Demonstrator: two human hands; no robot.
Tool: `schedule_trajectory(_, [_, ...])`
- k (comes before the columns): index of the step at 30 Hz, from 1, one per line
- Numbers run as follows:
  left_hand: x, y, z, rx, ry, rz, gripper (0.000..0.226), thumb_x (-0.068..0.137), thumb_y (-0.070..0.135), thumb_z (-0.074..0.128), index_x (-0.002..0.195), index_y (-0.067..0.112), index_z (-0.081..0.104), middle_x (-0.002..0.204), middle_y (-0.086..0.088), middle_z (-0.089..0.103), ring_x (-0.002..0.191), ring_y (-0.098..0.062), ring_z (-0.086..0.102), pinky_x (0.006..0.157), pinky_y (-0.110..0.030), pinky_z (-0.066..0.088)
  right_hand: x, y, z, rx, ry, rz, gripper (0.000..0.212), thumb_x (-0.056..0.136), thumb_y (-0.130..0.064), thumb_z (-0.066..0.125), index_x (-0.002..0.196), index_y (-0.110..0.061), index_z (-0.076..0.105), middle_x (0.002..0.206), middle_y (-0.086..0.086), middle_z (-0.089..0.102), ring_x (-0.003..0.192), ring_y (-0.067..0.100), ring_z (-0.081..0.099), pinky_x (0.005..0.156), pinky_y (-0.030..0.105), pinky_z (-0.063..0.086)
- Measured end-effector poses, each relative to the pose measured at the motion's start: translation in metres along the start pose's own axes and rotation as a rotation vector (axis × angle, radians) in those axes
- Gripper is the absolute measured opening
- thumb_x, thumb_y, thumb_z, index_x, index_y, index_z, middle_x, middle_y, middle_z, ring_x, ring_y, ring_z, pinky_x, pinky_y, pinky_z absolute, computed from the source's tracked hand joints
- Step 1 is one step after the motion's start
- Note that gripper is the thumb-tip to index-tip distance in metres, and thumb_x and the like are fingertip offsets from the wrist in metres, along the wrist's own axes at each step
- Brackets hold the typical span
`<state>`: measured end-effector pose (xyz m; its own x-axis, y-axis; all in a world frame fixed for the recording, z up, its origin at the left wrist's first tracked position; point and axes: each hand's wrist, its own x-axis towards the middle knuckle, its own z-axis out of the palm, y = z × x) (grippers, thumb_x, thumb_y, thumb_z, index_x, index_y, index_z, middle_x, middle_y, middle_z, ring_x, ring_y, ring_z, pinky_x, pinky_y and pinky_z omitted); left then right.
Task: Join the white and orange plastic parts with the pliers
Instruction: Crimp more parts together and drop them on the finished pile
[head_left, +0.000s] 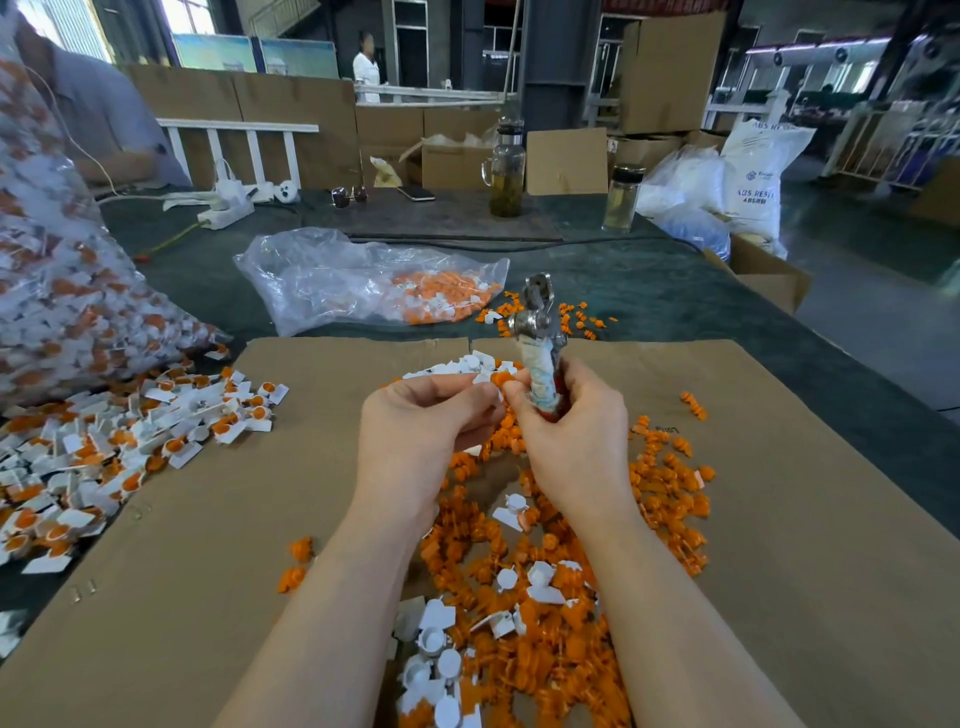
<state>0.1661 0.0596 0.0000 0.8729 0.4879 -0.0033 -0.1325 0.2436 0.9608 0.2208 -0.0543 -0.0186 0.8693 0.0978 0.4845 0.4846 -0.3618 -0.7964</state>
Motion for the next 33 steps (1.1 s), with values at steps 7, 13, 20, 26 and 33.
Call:
schedule_trajectory(7, [0.000, -0.002, 0.001, 0.187, 0.052, 0.136, 0.009, 0.078, 0.007, 0.081, 0.081, 0.014, 0.076, 0.070, -0.003, 0.075, 0.067, -0.016, 0.074, 0.060, -0.019, 0.057, 0.000, -0.001, -0.001, -0.010, -0.002, -0.020, 0.017, 0.085, -0.030, 0.072, 0.092, -0.031, 0.057, 0.080, -0.018, 0.063, 0.079, 0.002, 0.063, 0.066, 0.019, 0.051])
schedule_trajectory(13, [0.002, -0.003, 0.000, 0.297, 0.078, 0.184, 0.010, 0.077, 0.015, 0.083, 0.081, 0.022, 0.077, 0.071, 0.003, 0.075, 0.070, -0.013, 0.074, 0.067, -0.023, 0.060, 0.001, -0.001, -0.002, -0.010, -0.027, -0.003, 0.013, 0.086, -0.029, 0.072, 0.094, -0.026, 0.061, 0.078, -0.017, 0.062, 0.076, 0.002, 0.062, 0.063, 0.016, 0.047])
schedule_trajectory(20, [0.002, -0.004, 0.002, 0.334, 0.130, 0.199, 0.013, 0.074, 0.020, 0.085, 0.076, 0.028, 0.075, 0.071, 0.008, 0.074, 0.071, -0.013, 0.072, 0.068, -0.026, 0.059, 0.003, -0.001, -0.002, -0.032, -0.066, 0.006, 0.016, 0.088, -0.028, 0.070, 0.101, -0.020, 0.066, 0.083, -0.013, 0.065, 0.077, 0.004, 0.062, 0.062, 0.016, 0.047])
schedule_trajectory(26, [0.003, -0.006, 0.001, 0.360, 0.178, 0.189, 0.011, 0.075, 0.024, 0.085, 0.074, 0.027, 0.074, 0.069, 0.010, 0.073, 0.067, -0.009, 0.071, 0.066, -0.026, 0.060, 0.004, 0.000, -0.001, -0.042, -0.154, 0.015, 0.009, 0.087, -0.024, 0.069, 0.093, -0.028, 0.062, 0.074, -0.013, 0.063, 0.068, 0.003, 0.060, 0.056, 0.018, 0.043])
schedule_trajectory(33, [0.007, -0.004, -0.003, 0.362, 0.194, 0.214, 0.010, 0.082, 0.019, 0.079, 0.077, 0.023, 0.072, 0.068, 0.009, 0.073, 0.066, -0.008, 0.070, 0.061, -0.017, 0.056, 0.007, -0.003, -0.012, -0.037, -0.320, 0.043, 0.013, 0.087, -0.023, 0.067, 0.100, -0.023, 0.065, 0.084, -0.008, 0.067, 0.077, 0.011, 0.064, 0.071, 0.041, 0.057])
